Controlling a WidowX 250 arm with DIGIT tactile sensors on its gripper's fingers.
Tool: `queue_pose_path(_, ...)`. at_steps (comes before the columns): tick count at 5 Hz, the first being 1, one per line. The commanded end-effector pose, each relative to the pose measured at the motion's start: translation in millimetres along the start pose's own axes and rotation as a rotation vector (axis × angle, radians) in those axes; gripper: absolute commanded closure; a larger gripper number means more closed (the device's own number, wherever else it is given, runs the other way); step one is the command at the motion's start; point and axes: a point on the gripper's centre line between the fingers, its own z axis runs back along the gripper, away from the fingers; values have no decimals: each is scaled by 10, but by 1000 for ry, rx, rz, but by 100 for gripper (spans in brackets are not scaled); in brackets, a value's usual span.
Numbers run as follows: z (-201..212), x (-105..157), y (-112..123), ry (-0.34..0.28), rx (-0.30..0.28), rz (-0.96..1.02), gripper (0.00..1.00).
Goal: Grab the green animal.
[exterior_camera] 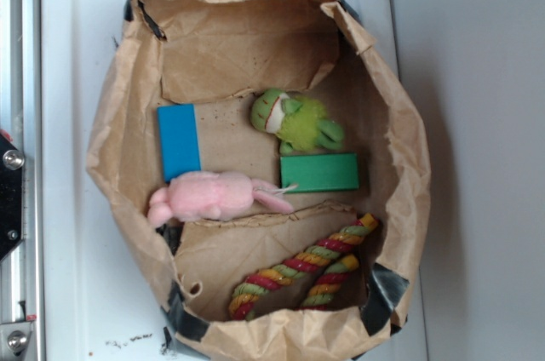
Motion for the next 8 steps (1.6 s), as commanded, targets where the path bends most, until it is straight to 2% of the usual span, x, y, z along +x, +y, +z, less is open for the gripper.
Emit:
queue_pose_path(1, 0, 0, 0, 0, 0, 0, 0)
queue_pose_path(2, -154, 426, 14, -26, 45, 67, 0)
queue_pose_path(3, -361, 910, 156, -27, 66, 66, 0)
queue_pose_path(4, -487, 1295, 240, -33, 84, 112, 0)
queue_pose_path(5, -650, 1627, 327, -60, 91, 52, 0)
queue_pose_path(6, -758, 1732, 330, -109, 66, -162, 0)
queue_pose_path(7, -842, 1753, 403, -162, 76, -363, 0)
queue_pose_path(8, -990, 1842, 474, -162, 64, -449, 0)
